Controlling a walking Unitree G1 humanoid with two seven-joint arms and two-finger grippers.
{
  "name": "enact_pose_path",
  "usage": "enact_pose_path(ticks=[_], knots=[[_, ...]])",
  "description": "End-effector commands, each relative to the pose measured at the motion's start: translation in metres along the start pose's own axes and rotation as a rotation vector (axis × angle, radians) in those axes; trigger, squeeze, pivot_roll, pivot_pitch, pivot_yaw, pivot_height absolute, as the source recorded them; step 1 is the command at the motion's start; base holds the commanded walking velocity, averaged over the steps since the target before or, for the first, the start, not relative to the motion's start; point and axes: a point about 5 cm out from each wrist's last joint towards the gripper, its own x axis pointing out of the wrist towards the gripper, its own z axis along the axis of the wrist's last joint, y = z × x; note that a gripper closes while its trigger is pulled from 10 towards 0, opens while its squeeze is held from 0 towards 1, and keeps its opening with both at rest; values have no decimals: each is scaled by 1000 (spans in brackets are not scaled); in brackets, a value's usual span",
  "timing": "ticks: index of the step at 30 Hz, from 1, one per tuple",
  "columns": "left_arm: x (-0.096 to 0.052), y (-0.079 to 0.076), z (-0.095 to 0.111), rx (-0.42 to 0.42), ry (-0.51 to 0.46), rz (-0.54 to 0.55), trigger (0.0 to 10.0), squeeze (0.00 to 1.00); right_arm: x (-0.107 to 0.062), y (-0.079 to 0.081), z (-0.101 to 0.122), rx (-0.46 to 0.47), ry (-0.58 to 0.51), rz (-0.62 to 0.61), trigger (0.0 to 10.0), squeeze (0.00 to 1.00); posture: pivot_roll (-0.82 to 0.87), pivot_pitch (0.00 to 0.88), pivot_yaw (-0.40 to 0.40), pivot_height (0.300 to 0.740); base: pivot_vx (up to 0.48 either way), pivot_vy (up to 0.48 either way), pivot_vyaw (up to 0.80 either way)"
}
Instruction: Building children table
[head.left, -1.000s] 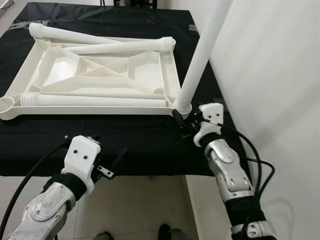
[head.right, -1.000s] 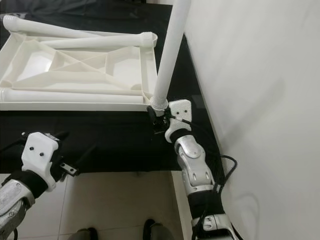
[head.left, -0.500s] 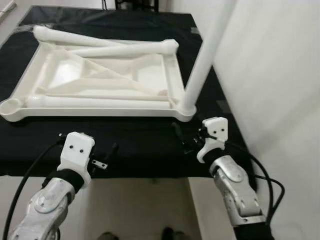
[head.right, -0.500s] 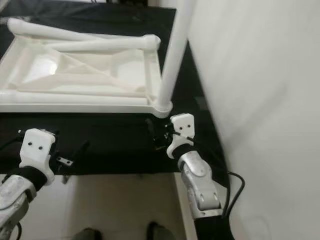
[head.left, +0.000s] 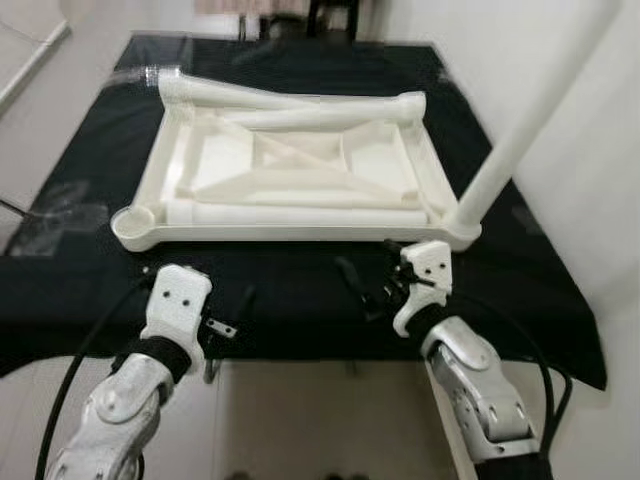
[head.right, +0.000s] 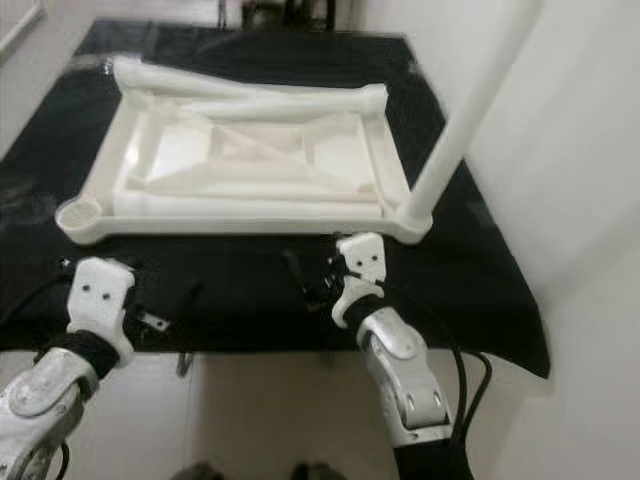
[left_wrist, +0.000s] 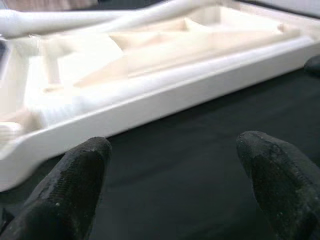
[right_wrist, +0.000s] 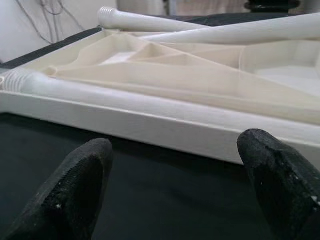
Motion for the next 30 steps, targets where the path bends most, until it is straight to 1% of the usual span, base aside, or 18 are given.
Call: enact_pose_path(ticks=[1, 2, 3, 6, 7, 13, 14, 15, 17, 18, 24, 30], knots=[[-1, -2, -12, -12, 39, -4, 10000, 0, 1, 3, -9, 41, 28, 4, 10000, 0, 97, 200, -114, 740, 0, 480, 0], [1, -5, -17, -46, 32, -6, 10000, 0, 2, 1, -11, 53, 31, -5, 10000, 0, 96, 197, -109, 740, 0, 480, 0], [1, -5, -17, -46, 32, -6, 10000, 0, 2, 1, -11, 53, 31, -5, 10000, 0, 96, 197, -109, 740, 0, 480, 0], [4, -12, -33, -150, 26, 29, 10000, 0, 2, 1, -13, 76, 35, -10, 10000, 0, 93, 187, -100, 740, 0, 0, 0], [6, -15, -34, -209, 13, 29, 10000, 0, 2, 1, -14, 84, 35, -15, 10000, 0, 93, 186, -98, 740, 0, 0, 0], [9, -17, -29, -234, -1, 8, 10000, 0, 2, 0, -15, 87, 31, -20, 10000, 0, 98, 177, -92, 740, 0, 0, 0], [11, -17, -24, -250, -15, -4, 10000, 0, 3, 0, -15, 90, 27, -22, 10000, 0, 105, 172, -91, 740, 0, 0, 0], [11, -17, -24, -250, -15, -4, 10000, 0, 3, 0, -15, 90, 27, -22, 10000, 0, 105, 172, -91, 740, 0, 0, 0], [15, -17, -12, -280, -52, -34, 10000, 0, 5, -2, -14, 95, 19, -30, 10000, 0, 108, 170, -92, 740, 0, 0, 0], [19, -17, -6, -273, -80, -54, 10000, 0, 8, -4, -14, 97, 14, -42, 10000, 0, 109, 169, -92, 740, 0, 0, 0], [27, -14, 5, -261, -124, -71, 10000, 0, 12, -8, -14, 115, 4, -73, 10000, 0, 108, 167, -86, 740, 0, 0, 0], [29, -16, 11, -269, -140, -95, 10000, 0, 15, -11, -11, 118, -10, -91, 10000, 0, 100, 166, -77, 740, 0, 0, 0]])
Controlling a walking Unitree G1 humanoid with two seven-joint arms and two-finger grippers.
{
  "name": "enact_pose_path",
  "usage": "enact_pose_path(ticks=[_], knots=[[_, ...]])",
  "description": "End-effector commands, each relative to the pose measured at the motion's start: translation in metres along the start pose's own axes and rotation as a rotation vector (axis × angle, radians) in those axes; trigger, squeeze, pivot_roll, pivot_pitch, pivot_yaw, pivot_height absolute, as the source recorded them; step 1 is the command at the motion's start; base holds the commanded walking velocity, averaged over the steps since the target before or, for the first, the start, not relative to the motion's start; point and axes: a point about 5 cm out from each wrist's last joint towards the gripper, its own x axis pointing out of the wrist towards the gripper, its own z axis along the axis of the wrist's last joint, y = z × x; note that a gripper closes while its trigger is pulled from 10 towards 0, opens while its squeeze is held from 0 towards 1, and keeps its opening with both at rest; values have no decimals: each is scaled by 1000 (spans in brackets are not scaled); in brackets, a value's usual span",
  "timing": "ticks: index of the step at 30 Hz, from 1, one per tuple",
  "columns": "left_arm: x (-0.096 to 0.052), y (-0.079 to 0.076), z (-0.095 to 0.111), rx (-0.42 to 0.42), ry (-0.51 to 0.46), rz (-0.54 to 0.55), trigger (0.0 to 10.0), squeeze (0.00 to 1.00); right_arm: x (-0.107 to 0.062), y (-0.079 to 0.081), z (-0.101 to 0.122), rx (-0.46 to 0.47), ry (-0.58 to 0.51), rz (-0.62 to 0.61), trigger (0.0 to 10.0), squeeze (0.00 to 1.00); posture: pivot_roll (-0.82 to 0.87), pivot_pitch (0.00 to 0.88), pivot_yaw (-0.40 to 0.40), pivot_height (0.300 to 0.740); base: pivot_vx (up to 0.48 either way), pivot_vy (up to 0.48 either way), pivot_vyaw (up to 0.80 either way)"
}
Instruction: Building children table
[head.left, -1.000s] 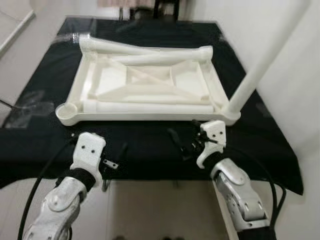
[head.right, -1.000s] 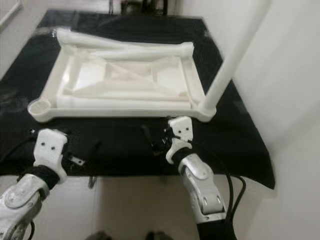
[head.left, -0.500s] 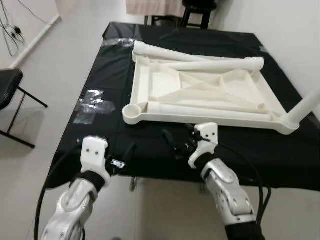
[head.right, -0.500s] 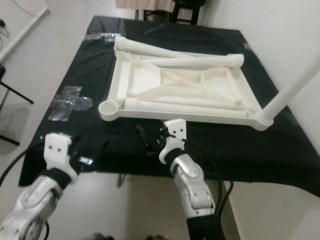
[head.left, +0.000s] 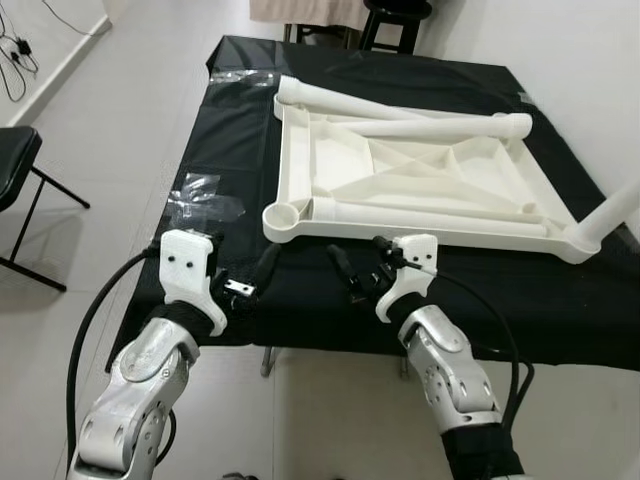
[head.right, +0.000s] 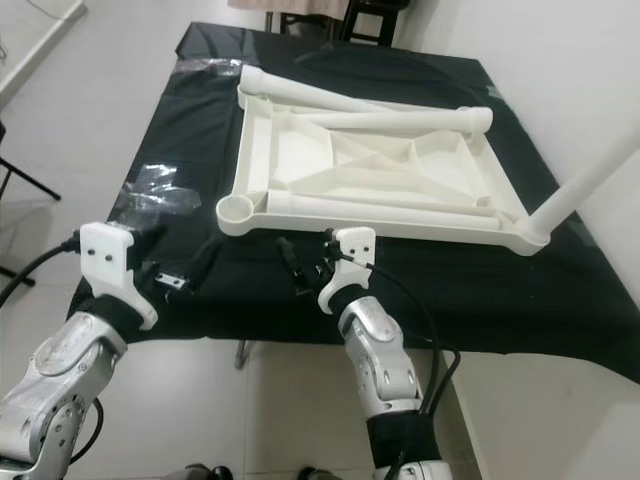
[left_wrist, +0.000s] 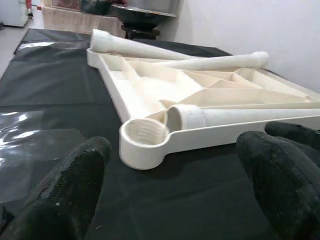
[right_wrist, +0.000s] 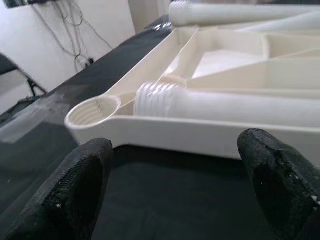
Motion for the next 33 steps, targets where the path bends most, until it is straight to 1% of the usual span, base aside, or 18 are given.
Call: enact_pose_path(ticks=[1, 6, 10, 16, 24, 26, 28, 30, 31, 33], knots=[[1, -6, 2, -14, 1, -30, 10000, 0, -1, -4, -1, 6, -7, -18, 10000, 0, 95, 165, -78, 740, 0, 0, 0], [4, -11, 4, -25, -2, -56, 10000, 0, 1, -3, -2, -1, -12, -20, 10000, 0, 89, 168, -77, 740, 0, 0, 0], [4, -12, 4, -26, 0, -63, 10000, 0, 2, -2, -3, 0, -11, -19, 10000, 0, 89, 168, -77, 740, 0, 0, 0], [1, -23, 0, -7, 23, -122, 10000, 0, 1, 2, -6, -14, 16, 13, 10000, 0, 70, 181, -79, 740, 0, 0, 0], [3, -22, 1, -15, 16, -115, 10000, 0, 2, 0, -2, -23, 6, 5, 10000, 0, 66, 183, -81, 740, 0, 0, 0], [3, -21, 2, -19, 13, -109, 10000, 0, 3, 1, 0, -38, -1, 9, 10000, 0, 65, 180, -79, 740, 0, 0, 0], [5, -14, 6, -31, -7, -99, 10000, 0, 11, 0, 16, -65, -35, 6, 10000, 0, 64, 184, -71, 740, 0, 0, 0], [5, -14, 6, -31, -7, -99, 10000, 0, 11, 0, 16, -65, -35, 6, 10000, 0, 64, 184, -71, 740, 0, 0, 0], [8, -12, 10, -58, -33, -108, 10000, 0, 14, 3, 27, -53, -69, 29, 10000, 0, 55, 183, -59, 740, 240, 0, -800], [11, -10, 13, -80, -47, -106, 10000, 0, 15, 5, 38, -50, -116, 31, 10000, 0, 59, 181, -56, 740, 244, 0, -684]])
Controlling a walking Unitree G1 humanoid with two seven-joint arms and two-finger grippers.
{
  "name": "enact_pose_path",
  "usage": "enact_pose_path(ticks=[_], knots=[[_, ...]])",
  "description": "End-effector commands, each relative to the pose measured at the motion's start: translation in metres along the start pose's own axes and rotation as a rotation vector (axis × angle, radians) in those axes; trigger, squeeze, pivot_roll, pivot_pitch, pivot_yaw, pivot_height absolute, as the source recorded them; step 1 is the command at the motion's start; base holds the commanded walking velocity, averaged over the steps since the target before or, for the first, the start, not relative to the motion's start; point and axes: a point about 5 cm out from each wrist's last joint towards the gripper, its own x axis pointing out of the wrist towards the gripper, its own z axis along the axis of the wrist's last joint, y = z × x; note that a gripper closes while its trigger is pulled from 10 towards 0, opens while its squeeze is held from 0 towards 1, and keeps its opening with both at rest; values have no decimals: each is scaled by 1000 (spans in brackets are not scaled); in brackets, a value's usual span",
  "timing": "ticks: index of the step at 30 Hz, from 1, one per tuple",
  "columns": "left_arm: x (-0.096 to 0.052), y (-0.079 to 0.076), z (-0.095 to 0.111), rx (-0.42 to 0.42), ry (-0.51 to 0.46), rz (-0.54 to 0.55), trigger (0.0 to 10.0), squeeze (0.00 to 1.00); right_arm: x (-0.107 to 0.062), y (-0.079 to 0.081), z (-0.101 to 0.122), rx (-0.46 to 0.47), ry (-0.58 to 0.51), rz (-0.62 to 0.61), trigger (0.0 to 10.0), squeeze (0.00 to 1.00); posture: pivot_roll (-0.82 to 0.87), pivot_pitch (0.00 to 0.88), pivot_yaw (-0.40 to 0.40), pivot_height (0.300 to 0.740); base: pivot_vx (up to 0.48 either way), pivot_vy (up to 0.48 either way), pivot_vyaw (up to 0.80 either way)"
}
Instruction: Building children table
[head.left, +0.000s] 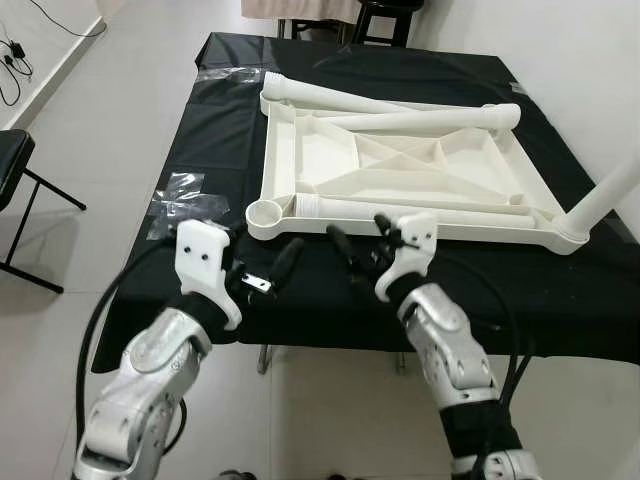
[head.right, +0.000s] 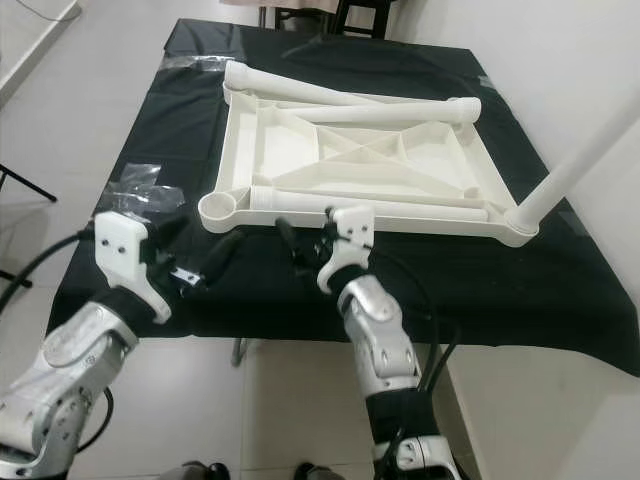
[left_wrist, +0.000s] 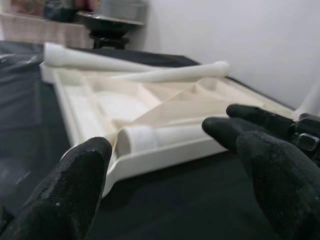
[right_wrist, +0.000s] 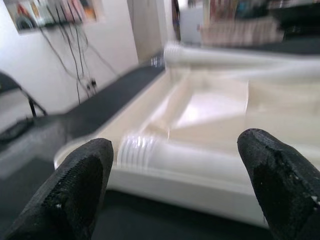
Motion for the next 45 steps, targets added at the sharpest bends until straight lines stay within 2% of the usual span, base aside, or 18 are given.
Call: enact_pose_path(ticks=[1, 5, 13, 18, 19, 24, 26, 27, 30, 32, 34, 35, 36, 40, 41, 45], knots=[[4, -1, -1, -36, -1, -18, 10000, 0, -2, -4, 4, 18, -16, -17, 10000, 0, 59, 181, -56, 740, 247, 0, -569], [10, 1, 1, -41, -13, -14, 10000, 0, 3, 0, 10, -12, -14, -4, 10000, 0, 65, 183, -53, 740, 253, 0, 0], [12, -2, 2, -65, -26, -22, 10000, 0, 7, 12, 16, -1, -52, 69, 10000, 0, 61, 171, -60, 740, 265, 0, -400], [14, -4, 2, -75, -32, -25, 10000, 0, 8, 12, 19, -19, -54, 78, 10000, 0, 55, 171, -63, 740, 272, 0, 0], [15, -6, 2, -99, -33, -29, 10000, 0, 9, 9, 23, -37, -55, 82, 10000, 0, 55, 170, -62, 740, 0, 0, 0], [15, -13, -2, -112, 4, -64, 10000, 0, 9, 2, 25, -55, -56, 70, 10000, 0, 57, 172, -66, 740, 0, 0, 0], [12, -18, -11, -131, 69, -83, 10000, 0, 9, -4, 28, -68, -57, 56, 10000, 0, 57, 173, -65, 740, 0, 0, 0], [12, -18, -11, -131, 69, -83, 10000, 0, 9, -4, 28, -68, -57, 56, 10000, 0, 57, 173, -65, 740, 0, 0, 0], [1, -18, -26, -186, 211, -79, 10000, 0, 10, -12, 33, -103, -58, 61, 10000, 0, 61, 172, -65, 740, 0, 0, 0], [-2, -18, -28, -189, 233, -74, 10000, 0, 10, -14, 34, -113, -57, 64, 10000, 0, 61, 172, -65, 740, 0, 0, 0], [-8, -6, -31, -181, 283, 46, 10000, 0, 12, -23, 39, -144, -51, 60, 10000, 0, 70, 173, -71, 740, 0, 0, 0], [-8, -6, -31, -181, 283, 46, 10000, 0, 12, -23, 39, -144, -51, 60, 10000, 0, 70, 173, -71, 740, 0, 0, 0], [-12, 5, -36, -219, 317, 141, 10000, 0, 12, -31, 42, -168, -39, 41, 10000, 0, 75, 174, -75, 740, 0, 0, 0], [-12, 9, -36, -270, 312, 165, 10000, 0, 13, -36, 41, -195, -14, 13, 10000, 0, 75, 174, -75, 740, 0, 0, 0], [-10, 9, -37, -309, 308, 159, 10000, 0, 12, -38, 38, -212, 7, 0, 10000, 0, 75, 171, -85, 740, 0, 0, 0], [-8, 9, -36, -316, 299, 144, 10000, 0, 11, -41, 35, -238, 31, -17, 10000, 0, 72, 171, -87, 740, 0, 0, 0]])
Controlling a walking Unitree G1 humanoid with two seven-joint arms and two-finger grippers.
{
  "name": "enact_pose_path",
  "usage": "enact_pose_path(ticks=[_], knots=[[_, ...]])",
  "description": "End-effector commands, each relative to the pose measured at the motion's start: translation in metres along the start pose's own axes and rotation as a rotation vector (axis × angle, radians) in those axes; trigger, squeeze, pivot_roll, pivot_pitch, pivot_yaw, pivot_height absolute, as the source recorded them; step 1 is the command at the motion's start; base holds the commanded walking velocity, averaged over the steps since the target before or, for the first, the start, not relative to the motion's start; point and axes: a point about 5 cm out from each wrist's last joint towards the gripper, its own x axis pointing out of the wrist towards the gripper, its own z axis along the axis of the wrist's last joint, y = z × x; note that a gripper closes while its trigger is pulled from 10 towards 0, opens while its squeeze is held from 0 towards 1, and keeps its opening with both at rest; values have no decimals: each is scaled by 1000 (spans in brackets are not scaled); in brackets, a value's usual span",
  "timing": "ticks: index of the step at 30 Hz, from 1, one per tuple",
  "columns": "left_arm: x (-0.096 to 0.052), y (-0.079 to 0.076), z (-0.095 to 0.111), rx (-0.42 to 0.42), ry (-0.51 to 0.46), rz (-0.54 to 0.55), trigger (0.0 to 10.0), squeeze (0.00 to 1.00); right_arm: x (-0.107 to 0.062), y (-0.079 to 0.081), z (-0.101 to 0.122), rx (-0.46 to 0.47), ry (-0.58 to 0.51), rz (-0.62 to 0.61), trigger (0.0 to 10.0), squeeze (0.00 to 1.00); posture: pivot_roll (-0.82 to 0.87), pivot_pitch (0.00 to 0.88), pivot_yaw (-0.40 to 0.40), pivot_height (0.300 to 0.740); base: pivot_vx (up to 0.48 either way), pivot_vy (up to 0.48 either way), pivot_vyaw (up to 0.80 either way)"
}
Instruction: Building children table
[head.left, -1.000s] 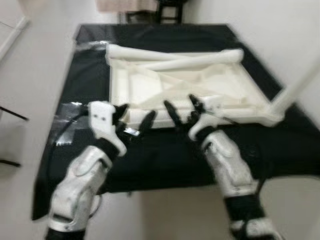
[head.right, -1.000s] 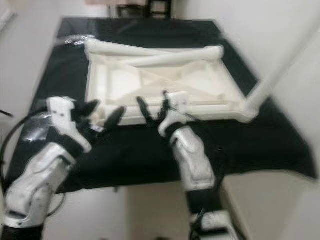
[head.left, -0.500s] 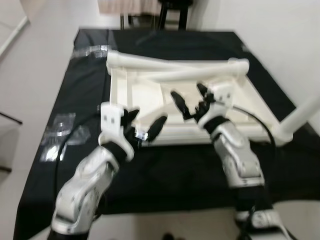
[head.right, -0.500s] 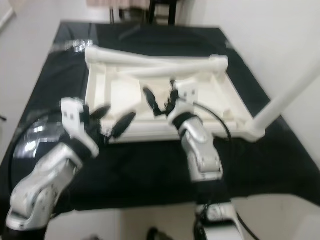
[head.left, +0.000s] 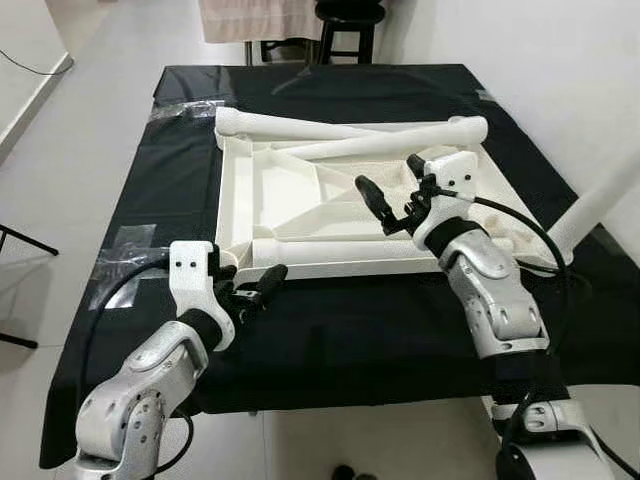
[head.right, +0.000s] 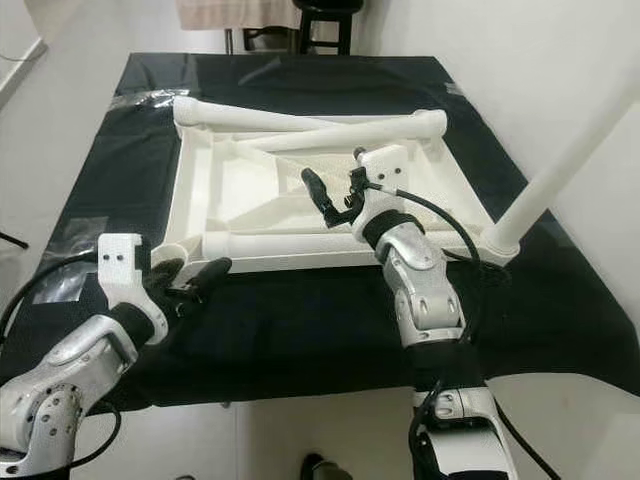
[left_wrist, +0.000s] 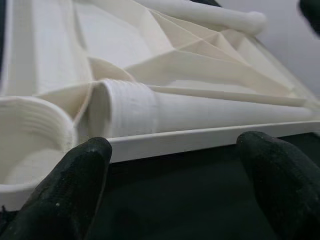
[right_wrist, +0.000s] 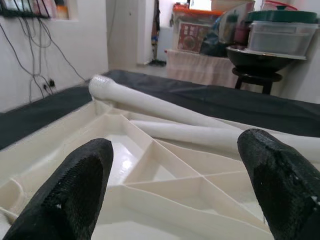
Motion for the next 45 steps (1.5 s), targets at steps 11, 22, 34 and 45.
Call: enact_pose_path(ticks=[11, 22, 34, 45], knots=[[16, 18, 24, -50, 4, -5, 10000, 0, -12, -11, -18, -21, 101, -66, 10000, 0, 46, 180, -74, 740, 0, 0, 0], [12, 30, 26, -92, 42, 14, 10000, 0, -15, -17, -20, -33, 121, -104, 10000, 0, 47, 199, -70, 740, 0, 0, 0], [21, 24, 34, -123, 70, -117, 10000, 0, -15, -17, -19, -25, 117, -122, 10000, 0, 40, 208, -66, 740, 0, 0, 0], [32, 44, 38, -148, 100, -79, 10000, 0, -15, -15, -19, -25, 120, -120, 10000, 0, 31, 220, -67, 740, 0, 0, 0]])
